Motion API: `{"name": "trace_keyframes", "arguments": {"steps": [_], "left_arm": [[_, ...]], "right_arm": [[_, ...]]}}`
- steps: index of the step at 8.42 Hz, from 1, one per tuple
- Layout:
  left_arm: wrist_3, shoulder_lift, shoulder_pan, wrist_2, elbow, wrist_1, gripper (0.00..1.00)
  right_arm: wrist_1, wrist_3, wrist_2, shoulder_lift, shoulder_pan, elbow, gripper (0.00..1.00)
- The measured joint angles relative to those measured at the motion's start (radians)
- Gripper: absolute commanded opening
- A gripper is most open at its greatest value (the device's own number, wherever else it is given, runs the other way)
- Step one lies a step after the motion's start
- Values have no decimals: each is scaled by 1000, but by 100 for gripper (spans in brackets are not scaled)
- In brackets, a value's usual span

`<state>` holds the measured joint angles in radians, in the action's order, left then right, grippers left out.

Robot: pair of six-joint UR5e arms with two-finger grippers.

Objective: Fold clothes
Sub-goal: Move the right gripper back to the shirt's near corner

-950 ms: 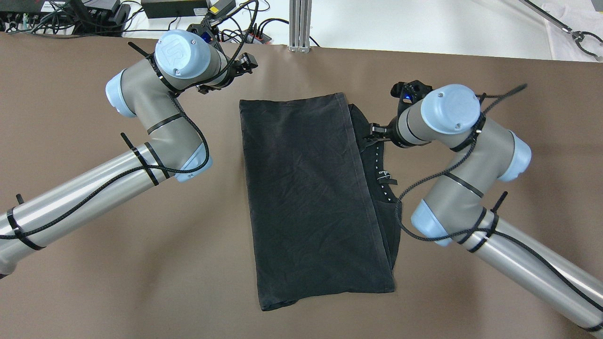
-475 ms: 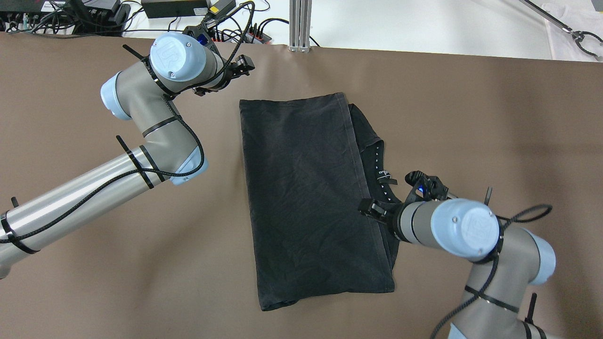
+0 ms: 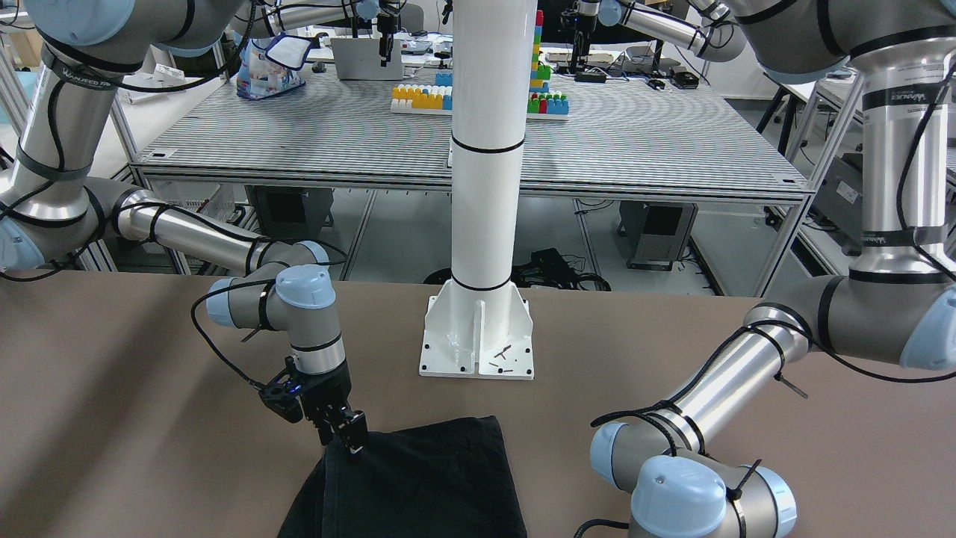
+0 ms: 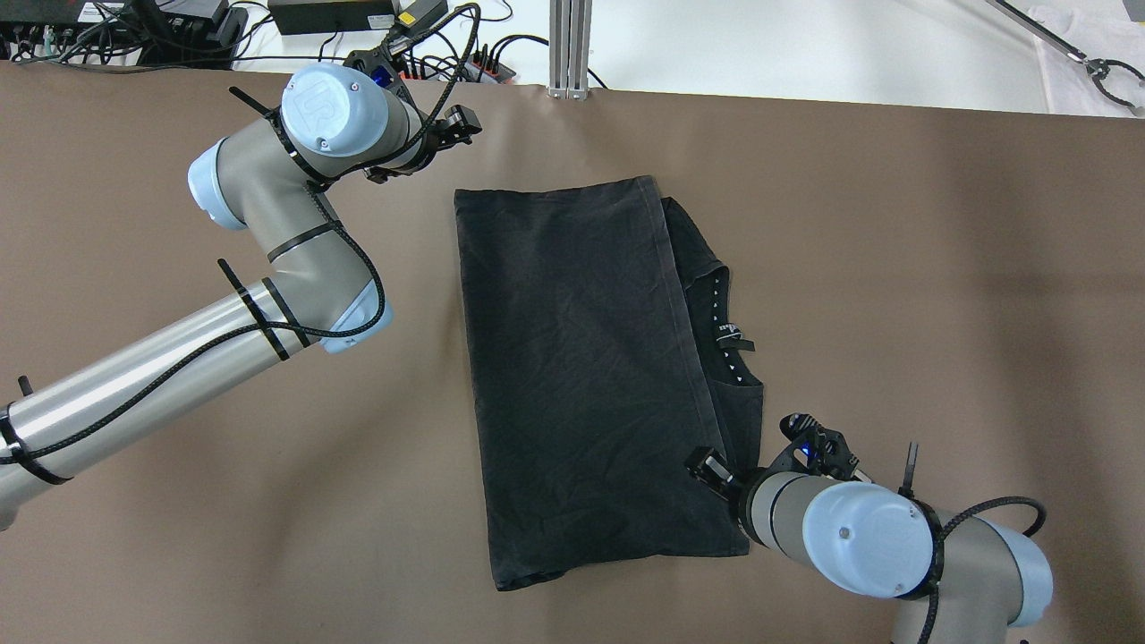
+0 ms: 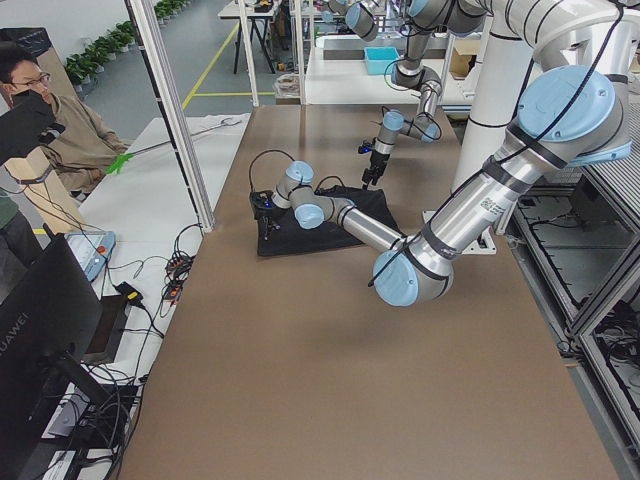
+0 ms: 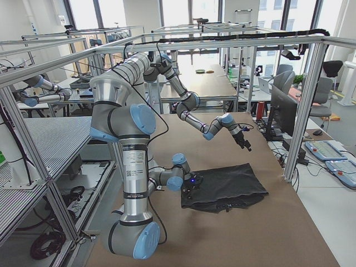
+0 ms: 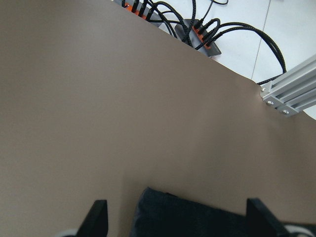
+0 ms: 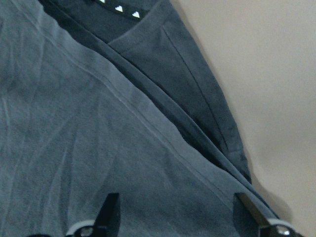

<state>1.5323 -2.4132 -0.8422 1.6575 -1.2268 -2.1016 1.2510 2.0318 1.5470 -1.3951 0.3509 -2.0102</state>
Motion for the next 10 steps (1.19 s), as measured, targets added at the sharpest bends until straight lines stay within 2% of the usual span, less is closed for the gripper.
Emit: {"name": "trace_keyframes", "arguments": {"steps": [4,6,7,8,9,10], "left_arm": [[1,-1,5,-10,0,0,100],[9,-3,12,-15,0,0,100],[12,-4,13,-17,0,0,100],[13,-4,17,-24,0,0,100],[15,-5,22,-30,0,0,100],[19,-5,25,-34,0,0,100]], "right_arm": [[8,54,-2,-9,-42,43,67],[12,51,3,-11,-45,54,59],[14,48,3,-11,-45,59,49],[14,45,4,-10,-46,64,31],[14,44,4,-10,-46,68,8],[14,43,3,-10,-46,70,1]]}}
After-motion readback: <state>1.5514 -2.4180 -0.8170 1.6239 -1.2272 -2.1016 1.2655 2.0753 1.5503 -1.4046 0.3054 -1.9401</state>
